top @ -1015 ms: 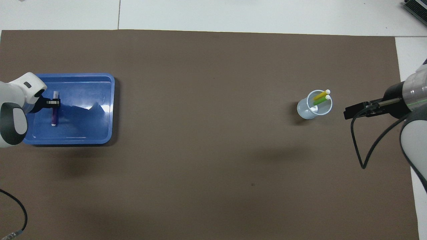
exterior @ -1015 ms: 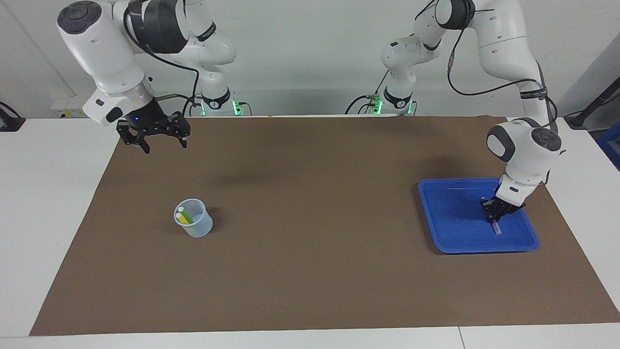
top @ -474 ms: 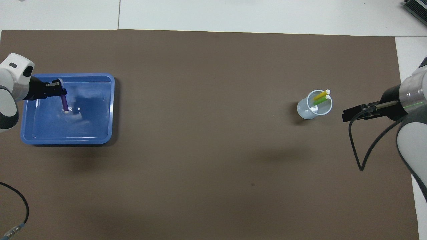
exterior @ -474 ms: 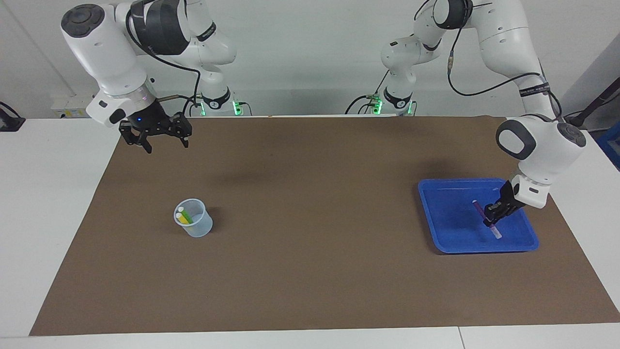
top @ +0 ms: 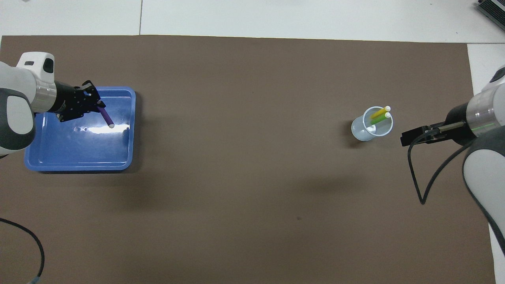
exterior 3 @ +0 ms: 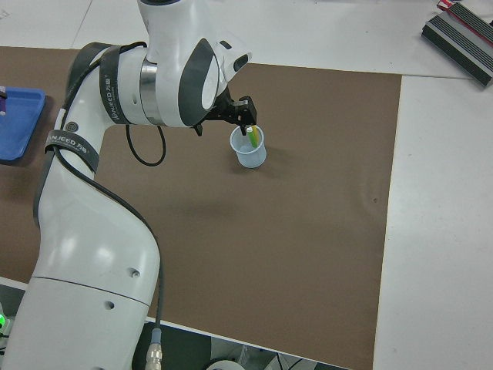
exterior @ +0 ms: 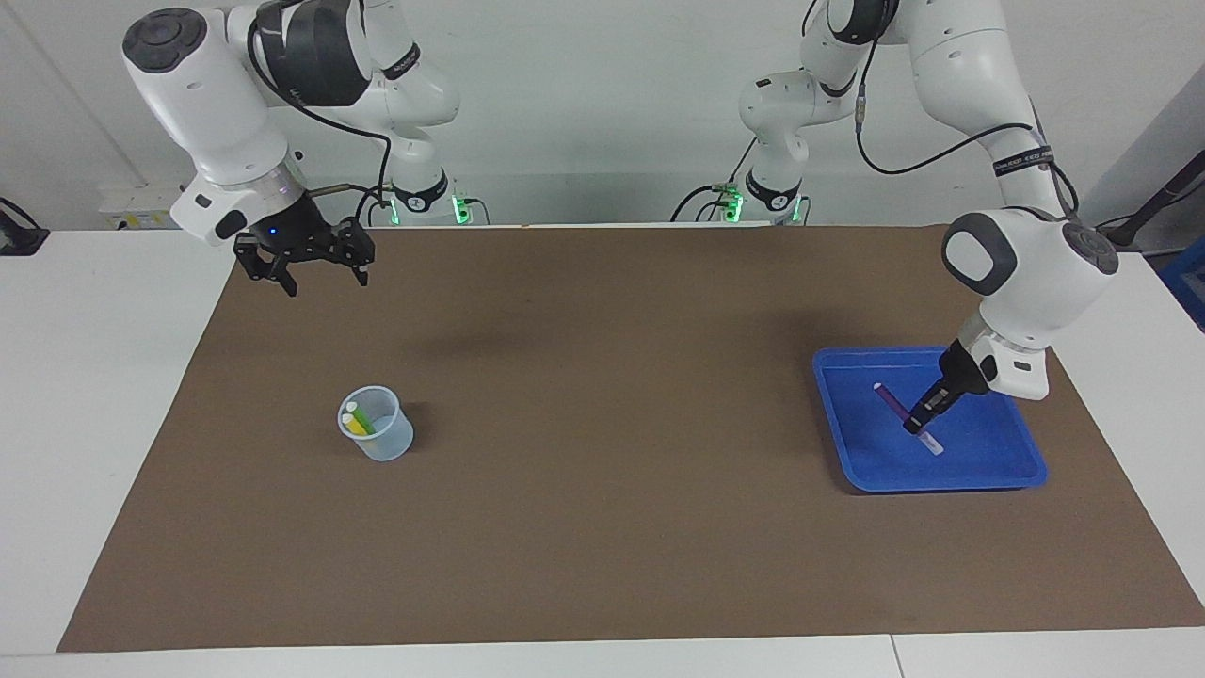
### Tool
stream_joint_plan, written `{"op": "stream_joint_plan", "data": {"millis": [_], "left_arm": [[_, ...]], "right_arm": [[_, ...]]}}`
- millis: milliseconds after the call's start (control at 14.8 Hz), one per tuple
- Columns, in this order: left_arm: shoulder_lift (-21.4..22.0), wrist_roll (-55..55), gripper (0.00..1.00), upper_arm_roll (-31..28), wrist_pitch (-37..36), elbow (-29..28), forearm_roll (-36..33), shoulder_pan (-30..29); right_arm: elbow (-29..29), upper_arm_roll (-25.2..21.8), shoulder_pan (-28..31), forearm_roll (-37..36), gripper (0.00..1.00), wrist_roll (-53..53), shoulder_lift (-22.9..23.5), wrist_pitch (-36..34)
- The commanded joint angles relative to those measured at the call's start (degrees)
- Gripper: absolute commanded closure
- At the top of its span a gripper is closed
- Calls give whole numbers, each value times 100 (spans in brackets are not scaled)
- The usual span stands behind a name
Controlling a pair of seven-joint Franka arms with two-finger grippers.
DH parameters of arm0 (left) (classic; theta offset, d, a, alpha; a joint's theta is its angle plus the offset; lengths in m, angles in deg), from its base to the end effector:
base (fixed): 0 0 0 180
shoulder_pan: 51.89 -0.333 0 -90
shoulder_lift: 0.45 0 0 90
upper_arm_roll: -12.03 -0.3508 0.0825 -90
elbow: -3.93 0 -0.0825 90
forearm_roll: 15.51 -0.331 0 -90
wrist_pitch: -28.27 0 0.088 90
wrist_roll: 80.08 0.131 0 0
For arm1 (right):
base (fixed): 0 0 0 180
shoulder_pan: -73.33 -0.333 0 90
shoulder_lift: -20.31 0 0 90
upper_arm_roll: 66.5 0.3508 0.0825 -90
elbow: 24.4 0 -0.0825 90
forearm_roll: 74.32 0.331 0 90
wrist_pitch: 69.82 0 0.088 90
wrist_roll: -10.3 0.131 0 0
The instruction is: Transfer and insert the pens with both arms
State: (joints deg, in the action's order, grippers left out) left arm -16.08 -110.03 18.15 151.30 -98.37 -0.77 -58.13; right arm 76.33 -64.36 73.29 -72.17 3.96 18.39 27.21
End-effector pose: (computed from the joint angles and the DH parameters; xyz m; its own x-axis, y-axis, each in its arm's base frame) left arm 0.6052 -0.0088 0.4469 0.7927 0.6061 -0.0651 0.6006 -0.7581 0.2541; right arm 0.4938 0.0236 0.5836 0.9893 0.1435 -0.0270 0.1424 -0.9890 -0.0390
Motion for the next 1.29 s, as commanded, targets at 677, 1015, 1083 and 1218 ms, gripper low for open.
{"op": "stream_joint_plan", "data": {"millis": [677,1015,1083,1218], "left_arm": [[552,-4848,100,-76,79,-159,530,2450],[508,-6855,100,-76,950,-247,530,3269],[500,-7118,100,-76,1038,-238,530,3348],[499,-7716,100,-76,1292,-230,530,3550]], "right_arm": [[403,23,-179,2597,0,-45,131,1062],[650,23,-557,3380,1,298,289,1844],[641,23,-671,3432,2,404,333,1959],[641,23,-725,3529,4,475,412,2179]]}}
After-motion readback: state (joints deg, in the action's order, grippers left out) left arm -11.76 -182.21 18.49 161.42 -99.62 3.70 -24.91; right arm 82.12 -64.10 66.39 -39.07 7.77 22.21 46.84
